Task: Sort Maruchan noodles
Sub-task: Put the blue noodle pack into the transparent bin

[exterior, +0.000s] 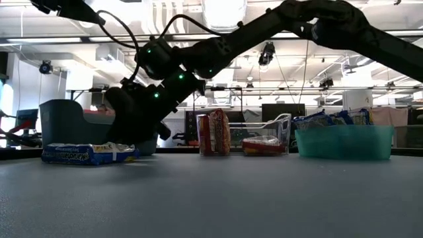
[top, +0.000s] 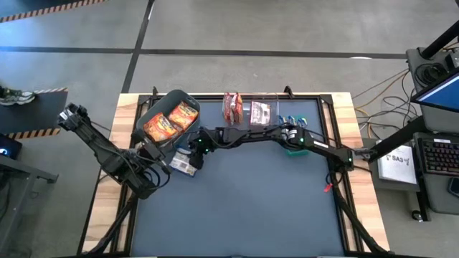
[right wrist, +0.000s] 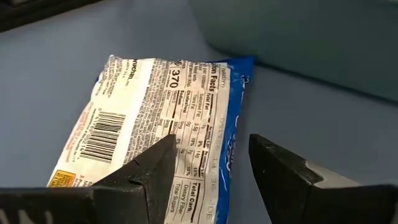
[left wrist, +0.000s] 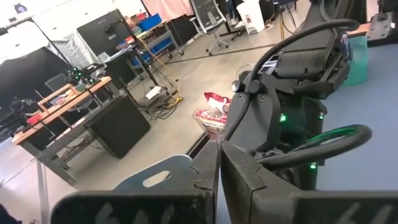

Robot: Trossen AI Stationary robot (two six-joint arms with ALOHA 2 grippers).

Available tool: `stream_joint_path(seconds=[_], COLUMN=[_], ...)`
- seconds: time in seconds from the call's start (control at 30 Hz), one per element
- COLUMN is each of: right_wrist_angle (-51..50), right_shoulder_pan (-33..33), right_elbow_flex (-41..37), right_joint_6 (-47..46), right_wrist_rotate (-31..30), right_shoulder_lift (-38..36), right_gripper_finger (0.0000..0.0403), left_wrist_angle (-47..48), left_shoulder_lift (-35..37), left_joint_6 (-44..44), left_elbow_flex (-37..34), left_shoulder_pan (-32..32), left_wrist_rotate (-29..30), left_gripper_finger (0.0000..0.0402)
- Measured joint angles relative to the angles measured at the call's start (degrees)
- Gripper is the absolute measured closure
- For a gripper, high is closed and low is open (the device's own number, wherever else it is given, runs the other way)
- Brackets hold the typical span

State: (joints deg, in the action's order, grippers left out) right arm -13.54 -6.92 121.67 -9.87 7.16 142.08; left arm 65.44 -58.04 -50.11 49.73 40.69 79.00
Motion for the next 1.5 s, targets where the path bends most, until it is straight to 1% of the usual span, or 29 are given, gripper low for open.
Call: stream_joint_path(seconds=[0.1, 0.17, 0.27, 0.43, 0.47, 0.57, 0.7, 0.8, 0.87, 0.97, 1.07, 1.2, 1.23, 1.3, 1.4, 1.5], right_wrist_angle=[-0.11, -0.60, -0.69, -0.72, -0.70, -2.10, -9.77, -16.36, -20.10, -23.89, -23.79, -19.93, -18.63, -16.07, -12.58, -10.67], right_shoulder_pan=[0.00, 0.00, 0.02, 0.02, 0.10, 0.11, 0.85, 2.20, 3.45, 5.05, 6.36, 8.17, 8.56, 9.10, 9.45, 9.47], right_elbow_flex=[0.00, 0.00, -0.13, -0.20, -0.21, -0.29, -0.55, -0.59, -1.14, -4.29, -10.21, -21.07, -24.23, -30.33, -38.60, -45.54], right_joint_6=[-0.63, -0.70, -0.67, 0.33, 0.72, 1.81, 6.21, 10.55, 13.61, 15.77, 15.86, 16.13, 16.43, 15.00, 9.01, 2.09], right_wrist_rotate=[0.46, 0.65, 1.08, 1.09, 1.21, 2.10, 1.06, -2.65, -6.68, -10.53, -12.70, -21.05, -22.21, -22.64, -21.55, -19.40], right_shoulder_lift=[0.20, 0.24, 0.24, 0.24, 0.24, -0.42, -3.49, -6.50, -8.98, -12.38, -16.17, -23.96, -26.02, -30.13, -36.32, -42.05], right_gripper_finger=[0.0219, 0.0236, 0.0279, 0.0375, 0.0383, 0.0390, 0.0394, 0.0394, 0.0394, 0.0395, 0.0395, 0.0395, 0.0395, 0.0395, 0.0395, 0.0395], left_wrist_angle=[-0.08, -0.10, -0.23, -0.38, -0.48, -0.76, -1.94, -3.73, -4.85, -7.33, -14.26, -27.76, -31.68, -38.96, -51.27, -60.22], left_shoulder_lift=[0.02, 0.00, 0.00, 0.00, 0.00, 0.00, 0.00, 0.00, 0.00, 0.00, 0.00, 0.00, 0.06, 0.16, 0.26, -0.14], left_joint_6=[-1.89, -2.94, -4.43, -6.53, -7.13, -10.43, -15.17, -16.01, -16.19, -16.17, -13.12, -5.42, -3.45, 0.16, 5.42, 10.14], left_elbow_flex=[-1.05, -1.46, -1.59, -1.59, -1.59, -1.59, -1.80, -2.02, -2.25, -3.16, -5.28, -9.14, -10.37, -12.78, -16.53, -19.89], left_shoulder_pan=[-0.02, 0.00, 0.00, -0.01, -0.02, -0.02, -0.02, -0.02, -0.02, -0.02, -0.02, -0.02, -0.02, -0.19, -1.39, -4.16], left_wrist_rotate=[-0.05, -0.21, -0.63, -0.59, -0.51, -0.16, -0.46, -1.38, -2.69, -4.86, -6.34, -10.29, -11.55, -15.01, -19.77, -28.32], left_gripper_finger=[0.0401, 0.0401, 0.0401, 0.0401, 0.0401, 0.0401, 0.0401, 0.0401, 0.0401, 0.0389, 0.0368, 0.0334, 0.0325, 0.0306, 0.0282, 0.0274])
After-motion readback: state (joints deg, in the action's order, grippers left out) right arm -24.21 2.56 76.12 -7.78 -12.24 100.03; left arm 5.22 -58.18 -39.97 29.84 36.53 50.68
